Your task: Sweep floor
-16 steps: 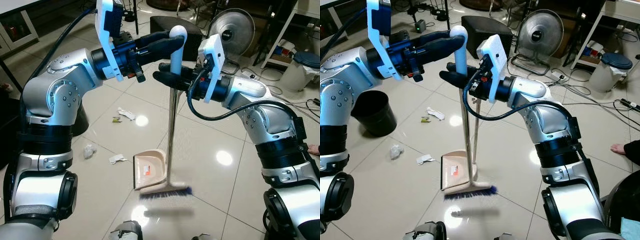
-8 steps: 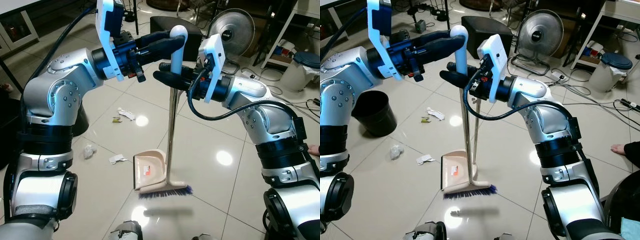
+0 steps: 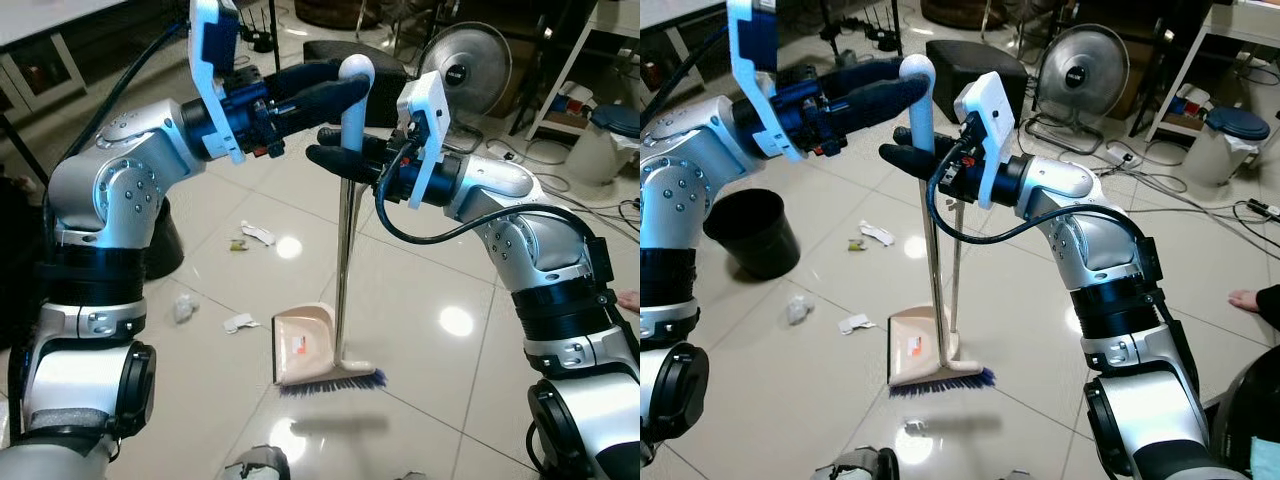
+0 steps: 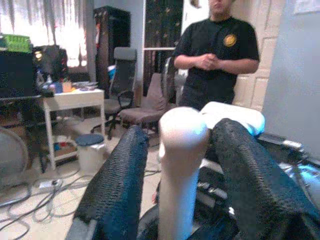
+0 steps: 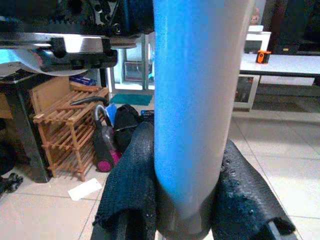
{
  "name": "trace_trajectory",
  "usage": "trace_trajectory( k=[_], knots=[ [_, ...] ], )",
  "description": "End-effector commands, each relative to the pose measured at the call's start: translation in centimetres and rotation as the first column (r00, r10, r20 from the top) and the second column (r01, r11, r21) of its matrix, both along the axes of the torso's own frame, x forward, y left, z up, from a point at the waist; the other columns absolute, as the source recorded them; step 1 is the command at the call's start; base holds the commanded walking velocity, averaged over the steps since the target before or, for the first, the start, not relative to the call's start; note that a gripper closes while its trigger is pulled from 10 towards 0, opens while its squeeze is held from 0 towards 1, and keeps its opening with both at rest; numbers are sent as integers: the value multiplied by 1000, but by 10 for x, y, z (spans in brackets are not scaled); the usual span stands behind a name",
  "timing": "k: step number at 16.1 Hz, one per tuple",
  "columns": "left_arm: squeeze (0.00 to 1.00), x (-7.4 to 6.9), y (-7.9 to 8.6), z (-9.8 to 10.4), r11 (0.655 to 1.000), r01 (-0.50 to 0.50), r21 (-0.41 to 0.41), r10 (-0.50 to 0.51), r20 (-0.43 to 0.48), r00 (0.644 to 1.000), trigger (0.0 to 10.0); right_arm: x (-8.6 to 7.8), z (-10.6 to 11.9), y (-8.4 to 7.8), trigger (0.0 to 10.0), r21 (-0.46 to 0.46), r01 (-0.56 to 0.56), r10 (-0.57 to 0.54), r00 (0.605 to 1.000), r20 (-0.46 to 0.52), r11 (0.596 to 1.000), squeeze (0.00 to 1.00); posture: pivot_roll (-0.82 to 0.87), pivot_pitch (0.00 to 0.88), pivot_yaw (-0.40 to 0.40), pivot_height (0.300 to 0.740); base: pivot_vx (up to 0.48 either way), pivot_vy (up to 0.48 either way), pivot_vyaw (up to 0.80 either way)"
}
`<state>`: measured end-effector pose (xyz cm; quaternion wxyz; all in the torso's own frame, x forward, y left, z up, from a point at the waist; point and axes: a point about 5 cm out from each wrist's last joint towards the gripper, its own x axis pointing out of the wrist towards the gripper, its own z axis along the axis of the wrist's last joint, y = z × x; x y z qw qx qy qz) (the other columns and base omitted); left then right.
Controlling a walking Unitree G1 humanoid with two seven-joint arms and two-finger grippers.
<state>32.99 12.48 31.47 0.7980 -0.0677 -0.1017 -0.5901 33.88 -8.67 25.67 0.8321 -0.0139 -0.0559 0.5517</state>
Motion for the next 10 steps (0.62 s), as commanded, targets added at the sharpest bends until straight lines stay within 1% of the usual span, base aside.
trace_trajectory(
  k=[1, 4, 6, 8, 10],
  knots=[
    [1000, 0, -2, 7, 999, 33, -23, -33, 4, 999, 10000, -2, 9, -2, 0, 0, -5, 5, 999, 51, 1000, 0, -73, 10, 68, 740, 0, 0, 0],
    [1000, 0, -3, 6, 999, 46, -14, -46, 0, 999, 10000, -2, 9, -2, 0, -3, -5, 5, 999, 53, 1000, 0, -72, 8, 73, 740, 0, 0, 0],
    [1000, -1, -4, 3, 997, 74, -13, -74, -7, 997, 10000, -1, 8, -2, 0, -2, 4, -4, 998, 59, 1000, 0, -67, 0, 72, 740, 0, 0, 0],
    [1000, -7, -5, -1, 991, 129, -17, -129, -2, 992, 10000, 0, 4, -2, 0, -9, 23, -23, 998, 60, 1000, 0, -67, 0, 76, 740, 0, 0, 0],
    [1000, -7, -4, -3, 991, 130, -20, -130, 2, 992, 10000, 0, 3, -2, 0, -9, 32, -32, 998, 62, 999, 0, -66, 0, 81, 740, 0, 0, 0]
  ],
)
